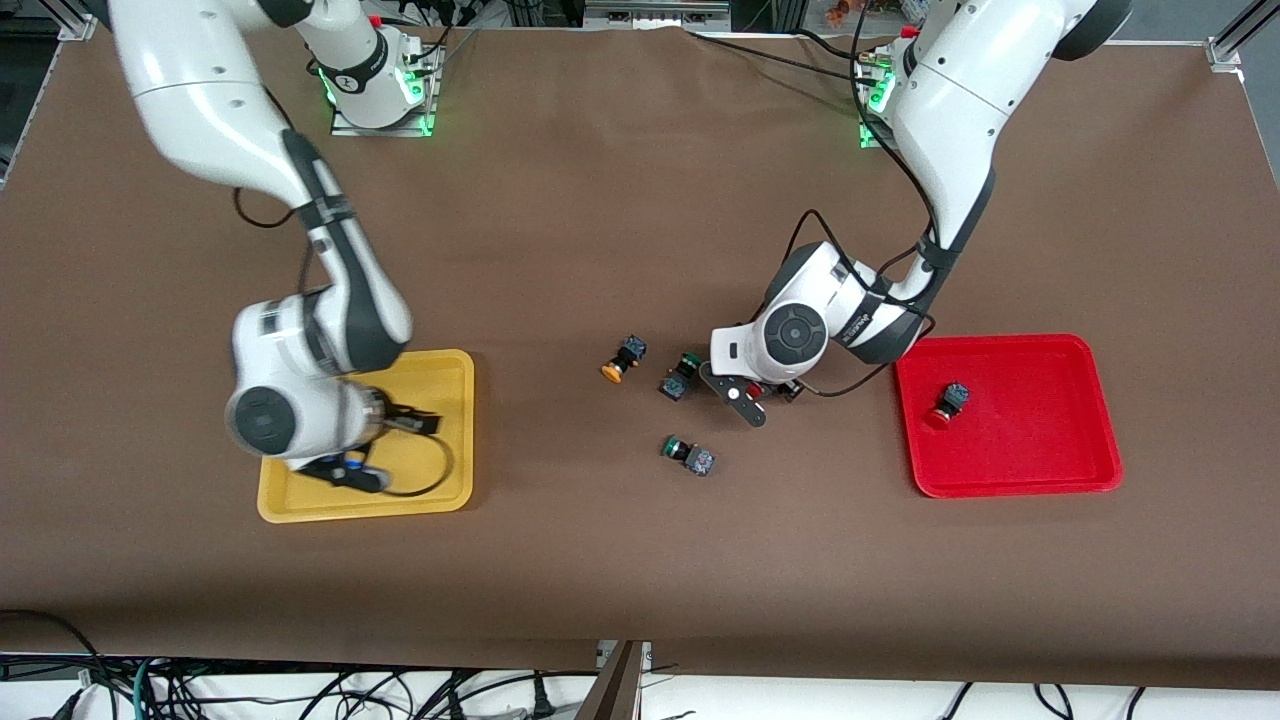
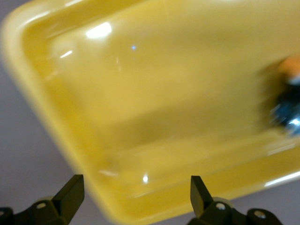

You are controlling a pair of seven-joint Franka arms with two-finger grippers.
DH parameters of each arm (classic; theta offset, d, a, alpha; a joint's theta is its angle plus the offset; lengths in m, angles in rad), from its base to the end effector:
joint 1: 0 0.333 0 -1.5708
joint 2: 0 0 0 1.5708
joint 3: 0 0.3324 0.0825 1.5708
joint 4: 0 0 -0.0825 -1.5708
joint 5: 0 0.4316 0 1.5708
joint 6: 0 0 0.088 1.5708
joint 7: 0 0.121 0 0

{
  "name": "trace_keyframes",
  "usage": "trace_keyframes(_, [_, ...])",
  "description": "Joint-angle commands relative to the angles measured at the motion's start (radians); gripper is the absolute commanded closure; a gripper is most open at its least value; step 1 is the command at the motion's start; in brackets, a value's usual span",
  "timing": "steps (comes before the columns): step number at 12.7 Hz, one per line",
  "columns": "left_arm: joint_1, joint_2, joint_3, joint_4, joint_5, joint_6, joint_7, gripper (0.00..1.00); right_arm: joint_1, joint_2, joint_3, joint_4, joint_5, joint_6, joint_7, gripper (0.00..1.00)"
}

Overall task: Place red and yellow buttons in trays
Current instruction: 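Set the red button in the red tray while the right gripper sets yellow, then grasp another red button with the left gripper while the right gripper grasps yellow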

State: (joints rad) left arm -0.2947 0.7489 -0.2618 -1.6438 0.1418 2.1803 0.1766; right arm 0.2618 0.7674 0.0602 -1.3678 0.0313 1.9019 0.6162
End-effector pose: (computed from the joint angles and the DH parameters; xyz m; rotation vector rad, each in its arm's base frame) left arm 0.6098 -0.3557 0.1379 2.8596 -1.1664 -0.3007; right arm 0.7195 0.2345 0.2167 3.0394 -0.4902 -0.3704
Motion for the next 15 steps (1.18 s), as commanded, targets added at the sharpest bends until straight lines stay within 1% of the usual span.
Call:
trace_keyframes(1, [0.002,-0.019,0.009,-0.014,0.051,0.009,-0.011,0.48,0.084,0.006,0.022,0.018,0.05,0.037,0.245,0.0])
trace_keyframes(2, [-0.001,-0.019,0.009,-0.013,0.05,-0.002,-0.022,0.83,0.135,0.006,0.027,0.018,0.1,0.081,0.334,0.0])
trace_keyframes(3, [0.011,-0.022,0.007,-0.013,0.05,-0.004,-0.016,0.96,0.176,0.01,0.027,0.018,0.117,0.103,0.405,0.0])
trace_keyframes(4, [0.032,-0.028,0.012,-0.005,0.05,-0.01,-0.009,0.97,0.21,0.019,0.027,0.018,0.12,0.123,0.452,0.0])
trace_keyframes(5, [0.067,-0.04,0.006,0.002,0.051,-0.048,-0.008,0.98,0.233,0.026,0.027,0.018,0.124,0.155,0.485,0.0])
trace_keyframes(6, [0.084,-0.068,0.004,0.015,0.05,-0.104,-0.008,1.0,0.255,0.039,0.027,0.016,0.127,0.189,0.512,0.0])
trace_keyframes(7, [0.103,-0.085,0.007,0.036,0.05,-0.166,-0.009,1.0,0.278,0.05,0.027,0.016,0.127,0.219,0.546,0.0])
trace_keyframes(9, [0.175,-0.138,0.012,0.076,0.052,-0.301,-0.002,1.0,0.321,0.072,0.027,0.016,0.127,0.253,0.58,0.0])
trace_keyframes(11, [0.259,-0.181,0.013,0.091,0.053,-0.405,0.108,1.0,0.355,0.095,0.027,0.015,0.125,0.285,0.597,0.0])
trace_keyframes(12, [0.303,-0.195,0.016,0.09,0.053,-0.43,0.159,0.99,0.359,0.107,0.027,0.015,0.125,0.307,0.6,0.0])
trace_keyframes(13, [0.356,-0.195,0.018,0.09,0.055,-0.447,0.212,0.94,0.372,0.116,0.027,0.013,0.127,0.325,0.6,0.0])
trace_keyframes(14, [0.418,-0.194,0.016,0.09,0.062,-0.445,0.287,0.94,0.382,0.122,0.027,0.013,0.125,0.33,0.6,0.0])
trace_keyframes(15, [0.458,-0.188,0.016,0.09,0.1,-0.442,0.343,0.94,0.393,0.125,0.027,0.012,0.125,0.332,0.6,0.04])
